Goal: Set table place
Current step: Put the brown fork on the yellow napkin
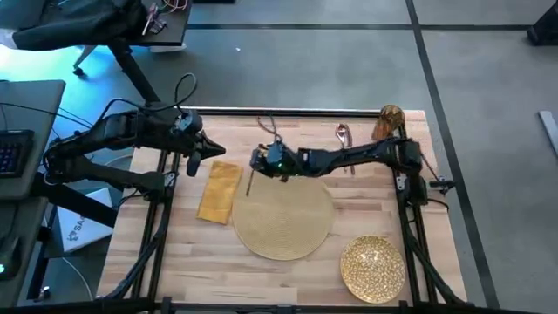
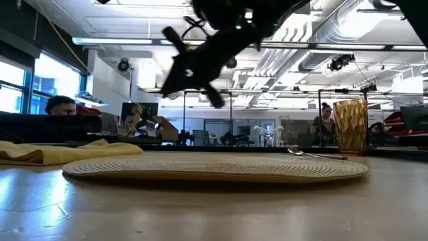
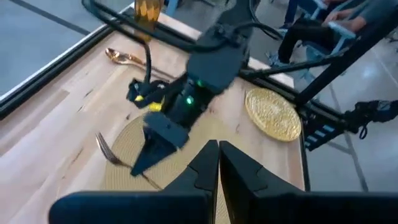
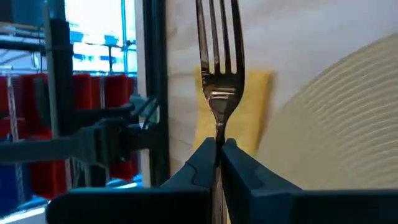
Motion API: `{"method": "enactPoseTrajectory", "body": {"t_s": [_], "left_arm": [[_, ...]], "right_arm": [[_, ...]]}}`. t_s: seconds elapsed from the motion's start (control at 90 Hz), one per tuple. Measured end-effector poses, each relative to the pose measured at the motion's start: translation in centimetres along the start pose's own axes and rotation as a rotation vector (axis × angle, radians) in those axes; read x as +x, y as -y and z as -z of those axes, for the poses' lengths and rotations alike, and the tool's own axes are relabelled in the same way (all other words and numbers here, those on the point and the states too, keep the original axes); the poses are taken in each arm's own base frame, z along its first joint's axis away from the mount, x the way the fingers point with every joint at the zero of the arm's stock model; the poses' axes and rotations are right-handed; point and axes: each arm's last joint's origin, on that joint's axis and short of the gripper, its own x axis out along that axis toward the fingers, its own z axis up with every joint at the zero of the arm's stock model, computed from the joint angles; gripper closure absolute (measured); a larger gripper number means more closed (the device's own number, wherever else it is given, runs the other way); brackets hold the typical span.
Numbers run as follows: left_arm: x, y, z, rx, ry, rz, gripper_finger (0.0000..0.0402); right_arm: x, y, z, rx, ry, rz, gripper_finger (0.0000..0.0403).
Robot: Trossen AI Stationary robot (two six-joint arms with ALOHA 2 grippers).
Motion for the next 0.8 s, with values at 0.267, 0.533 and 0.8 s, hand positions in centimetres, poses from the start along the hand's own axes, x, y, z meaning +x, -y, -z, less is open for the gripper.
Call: {"method": "enactPoseTrajectory", "body": {"t_s": [0.267, 0.533, 0.8], "left_arm": [[0.0, -0.1, 0.4, -0.003, -0.039, -0.014, 0.0402], [0.0, -0.1, 0.4, -0.003, -0.04, -0.016, 0.0401], [0.0, -0.2, 0.4, -0.003, -0.038, -0.021, 0.0401]], "right_arm": [[6.9, -1.9, 2.0, 0.073, -0.024, -0.031, 0.0403], [11.5, -0.4, 3.0, 0.115, -0.067, 0.09, 0.0403], [13.1, 1.5, 3.9, 0.089, -0.104, 0.131, 0.0403]]}}
